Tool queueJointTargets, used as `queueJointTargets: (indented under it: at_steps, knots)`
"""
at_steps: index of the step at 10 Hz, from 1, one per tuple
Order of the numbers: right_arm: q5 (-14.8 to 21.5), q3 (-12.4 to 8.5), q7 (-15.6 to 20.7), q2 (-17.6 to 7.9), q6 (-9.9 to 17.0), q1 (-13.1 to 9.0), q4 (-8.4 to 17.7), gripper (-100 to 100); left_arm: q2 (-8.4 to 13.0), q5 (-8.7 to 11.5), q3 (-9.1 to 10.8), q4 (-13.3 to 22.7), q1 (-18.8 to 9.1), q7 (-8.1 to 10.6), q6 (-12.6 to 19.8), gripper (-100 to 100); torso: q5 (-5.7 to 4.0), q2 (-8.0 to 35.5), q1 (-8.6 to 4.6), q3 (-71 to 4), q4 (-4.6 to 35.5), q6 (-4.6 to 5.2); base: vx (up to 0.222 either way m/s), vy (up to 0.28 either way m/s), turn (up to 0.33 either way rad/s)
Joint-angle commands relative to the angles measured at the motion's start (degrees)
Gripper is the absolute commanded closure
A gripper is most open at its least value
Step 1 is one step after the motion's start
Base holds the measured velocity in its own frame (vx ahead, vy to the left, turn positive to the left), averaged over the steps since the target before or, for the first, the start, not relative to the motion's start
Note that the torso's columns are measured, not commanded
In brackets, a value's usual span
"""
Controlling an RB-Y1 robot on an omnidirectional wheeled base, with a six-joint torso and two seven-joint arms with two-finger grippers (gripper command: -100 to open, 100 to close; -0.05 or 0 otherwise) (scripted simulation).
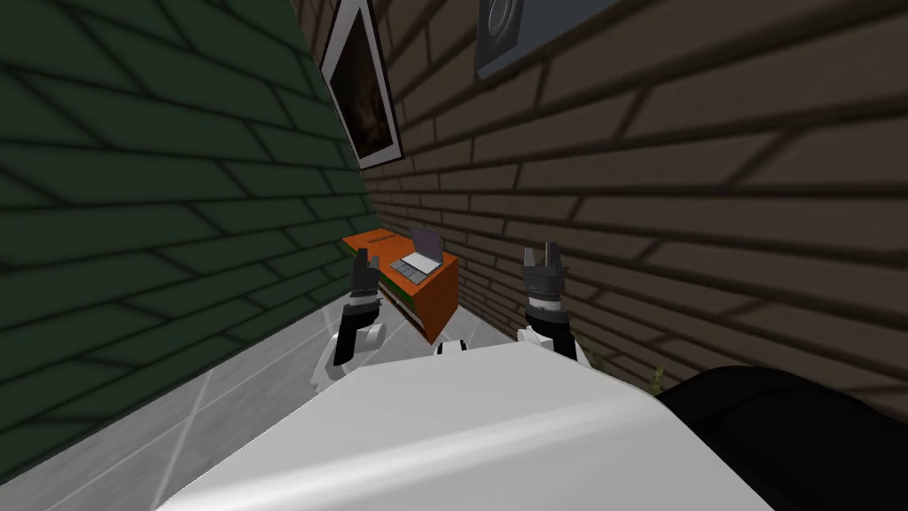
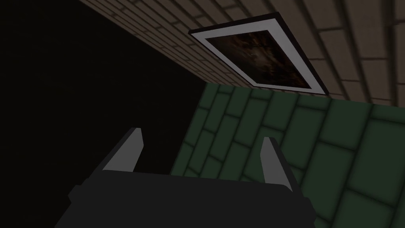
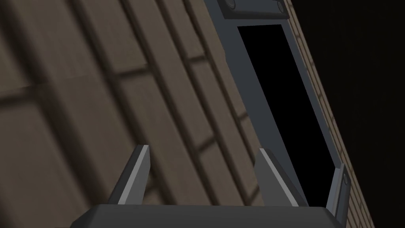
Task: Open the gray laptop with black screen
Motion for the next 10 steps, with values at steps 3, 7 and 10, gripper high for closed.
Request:
queueJointTargets:
  at_steps: [3, 7, 10]
  knots:
    - [0.00, 0.00, 0.00, 0.00, 0.00, -0.01, 0.00, 0, 0.63, 0.89, 0.30, 4.96, -6.01, 0.22, 1.58, -100, -0.02, 0.10, 0.03, 0.08, 0.04, 0.03, 0.030, 0.102, -0.083]
    - [0.00, 0.00, 0.00, 0.00, 0.00, -0.01, 0.00, 0, 1.13, 1.71, 0.52, 10.09, -11.94, 0.37, 3.40, -100, 0.00, 0.02, 0.05, 0.03, 0.02, 0.03, 0.033, 0.119, -0.086]
    - [0.00, 0.00, 0.00, 0.00, 0.00, 0.00, 0.00, 0, 1.57, 2.47, 0.54, 15.26, -17.03, 0.48, 5.40, -100, -0.01, 0.05, 0.01, 0.03, 0.02, 0.00, 0.034, 0.124, -0.102]
